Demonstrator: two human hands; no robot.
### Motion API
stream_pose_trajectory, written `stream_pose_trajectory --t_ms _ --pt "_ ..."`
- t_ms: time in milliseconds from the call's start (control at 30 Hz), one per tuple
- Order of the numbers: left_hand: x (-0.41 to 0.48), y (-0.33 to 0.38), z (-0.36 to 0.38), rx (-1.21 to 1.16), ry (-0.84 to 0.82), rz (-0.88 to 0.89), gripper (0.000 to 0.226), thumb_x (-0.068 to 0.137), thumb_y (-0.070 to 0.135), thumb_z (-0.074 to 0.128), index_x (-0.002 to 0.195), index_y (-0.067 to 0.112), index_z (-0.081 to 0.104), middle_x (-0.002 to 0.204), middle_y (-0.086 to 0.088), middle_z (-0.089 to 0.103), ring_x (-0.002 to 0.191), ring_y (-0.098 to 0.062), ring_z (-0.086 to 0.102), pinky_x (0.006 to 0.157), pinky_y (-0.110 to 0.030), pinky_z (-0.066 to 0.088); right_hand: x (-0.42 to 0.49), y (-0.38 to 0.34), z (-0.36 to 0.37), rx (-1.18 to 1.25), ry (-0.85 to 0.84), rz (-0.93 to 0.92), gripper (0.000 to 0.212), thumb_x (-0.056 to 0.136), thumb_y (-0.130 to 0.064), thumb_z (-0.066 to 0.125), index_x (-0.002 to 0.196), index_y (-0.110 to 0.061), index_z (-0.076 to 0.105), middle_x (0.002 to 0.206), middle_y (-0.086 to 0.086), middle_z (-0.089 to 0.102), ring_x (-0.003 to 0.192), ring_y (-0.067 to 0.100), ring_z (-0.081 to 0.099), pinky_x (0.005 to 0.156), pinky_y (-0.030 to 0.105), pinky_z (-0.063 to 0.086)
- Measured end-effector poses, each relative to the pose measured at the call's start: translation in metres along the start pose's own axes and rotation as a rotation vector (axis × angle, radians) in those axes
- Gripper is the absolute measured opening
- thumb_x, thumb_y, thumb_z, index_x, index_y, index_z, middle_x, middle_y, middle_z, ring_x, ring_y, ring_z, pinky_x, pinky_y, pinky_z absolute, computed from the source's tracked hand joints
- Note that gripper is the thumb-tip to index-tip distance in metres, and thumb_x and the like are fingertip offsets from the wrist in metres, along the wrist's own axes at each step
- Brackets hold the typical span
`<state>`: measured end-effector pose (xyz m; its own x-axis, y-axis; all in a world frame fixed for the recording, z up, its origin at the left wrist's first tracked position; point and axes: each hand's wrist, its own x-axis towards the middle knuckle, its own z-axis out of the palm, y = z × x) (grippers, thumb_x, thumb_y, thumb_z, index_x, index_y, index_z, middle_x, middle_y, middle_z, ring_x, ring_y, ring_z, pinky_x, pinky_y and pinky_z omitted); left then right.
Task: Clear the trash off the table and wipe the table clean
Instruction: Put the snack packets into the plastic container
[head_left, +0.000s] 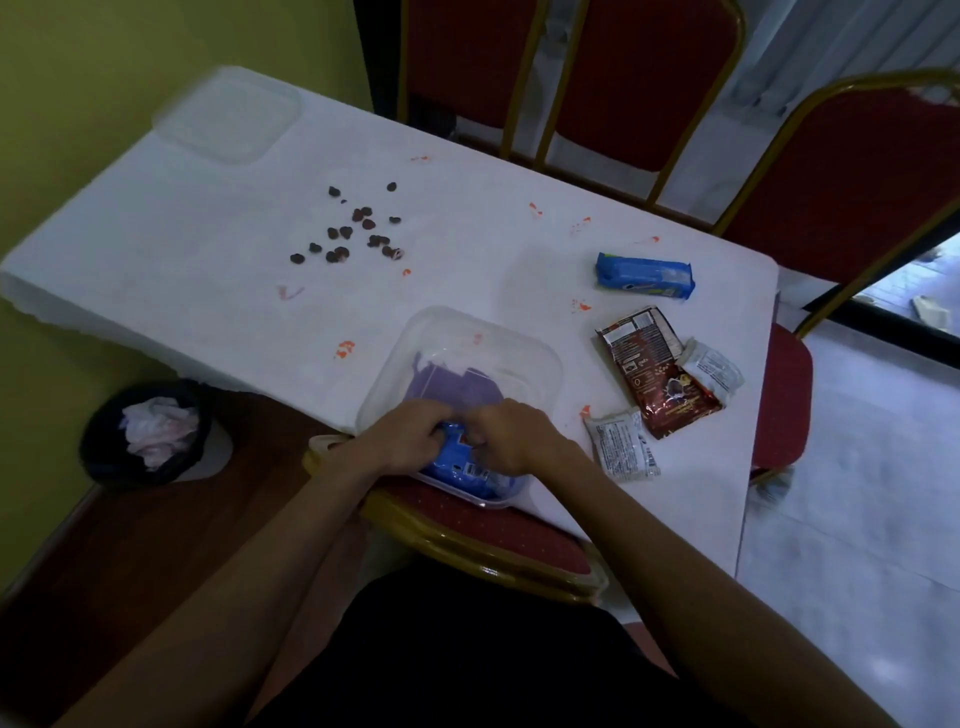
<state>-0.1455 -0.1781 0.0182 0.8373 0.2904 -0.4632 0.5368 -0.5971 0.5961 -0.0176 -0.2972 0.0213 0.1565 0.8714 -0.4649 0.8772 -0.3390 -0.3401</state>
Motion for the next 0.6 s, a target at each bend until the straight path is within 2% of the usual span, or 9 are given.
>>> stream_pose_trajectory --t_ms 67,133,167,267,367,467,600 --pt "0.003 0.002 0.001 0.041 -0.034 -0.004 0.028 0.092 0.004 0.051 0.116 0.006 0.066 0.115 -0.016 0.068 0.104 -0.029 0.062 0.084 -0.029 0.042 0.001 -0.001 0.003 -0.001 -0.019 0.025 0.032 0.091 -0.017 0.058 0.123 -0.02 0.057 0.096 0.006 0.066 0.085 0.026 0.061 0.069 0.039 0.053" --pt "0.006 0.006 0.001 0.091 -0.034 0.009 0.031 0.09 0.005 0.051 0.118 0.008 0.066 0.116 -0.015 0.069 0.105 -0.03 0.063 0.088 -0.035 0.048 0.001 0.003 0.003 0.039 -0.004 0.044 0.02 0.092 -0.02 0.058 0.111 -0.016 0.06 0.095 0.008 0.065 0.084 0.027 0.06 0.067 0.038 0.05" --pt "0.008 0.007 0.001 0.104 -0.026 0.019 0.036 0.089 0.005 0.051 0.121 0.011 0.066 0.118 -0.013 0.069 0.106 -0.03 0.063 0.09 -0.039 0.05 -0.002 0.006 0.001 0.075 0.03 0.053 0.013 0.093 -0.022 0.059 0.103 -0.015 0.06 0.095 0.008 0.065 0.085 0.027 0.06 0.068 0.038 0.05" --pt "0.014 0.009 -0.001 0.1 0.005 0.04 0.041 0.084 0.002 0.052 0.12 0.016 0.067 0.123 -0.01 0.068 0.108 -0.028 0.063 0.093 -0.043 0.051 -0.01 0.018 -0.007 0.19 0.251 0.108 0.014 0.093 -0.03 0.061 0.098 -0.018 0.061 0.097 0.007 0.067 0.088 0.027 0.061 0.072 0.04 0.052" --pt "0.018 0.02 -0.005 0.093 0.012 0.033 0.044 0.085 -0.001 0.053 0.122 0.019 0.066 0.125 -0.003 0.066 0.114 -0.023 0.06 0.097 -0.036 0.05 -0.018 0.029 -0.013 0.253 0.426 0.124 0.008 0.09 -0.024 0.058 0.094 -0.018 0.061 0.092 0.004 0.069 0.084 0.025 0.063 0.072 0.042 0.054" --pt "0.022 0.033 -0.007 0.02 0.043 0.06 0.041 0.087 -0.008 0.05 0.121 0.011 0.065 0.116 -0.001 0.065 0.106 -0.01 0.054 0.09 -0.015 0.038 -0.025 0.038 -0.015 0.362 0.548 0.118 0.006 0.089 -0.022 0.059 0.091 -0.02 0.064 0.088 -0.002 0.07 0.082 0.019 0.064 0.074 0.041 0.055" --pt "0.038 0.051 -0.009 -0.119 0.167 0.061 0.042 0.088 -0.001 0.047 0.122 0.018 0.064 0.118 -0.001 0.069 0.104 -0.012 0.062 0.086 -0.021 0.047 -0.032 0.05 -0.018 0.486 0.689 0.159 0.005 0.09 -0.019 0.065 0.093 -0.017 0.068 0.088 -0.004 0.072 0.08 0.012 0.065 0.076 0.033 0.055"
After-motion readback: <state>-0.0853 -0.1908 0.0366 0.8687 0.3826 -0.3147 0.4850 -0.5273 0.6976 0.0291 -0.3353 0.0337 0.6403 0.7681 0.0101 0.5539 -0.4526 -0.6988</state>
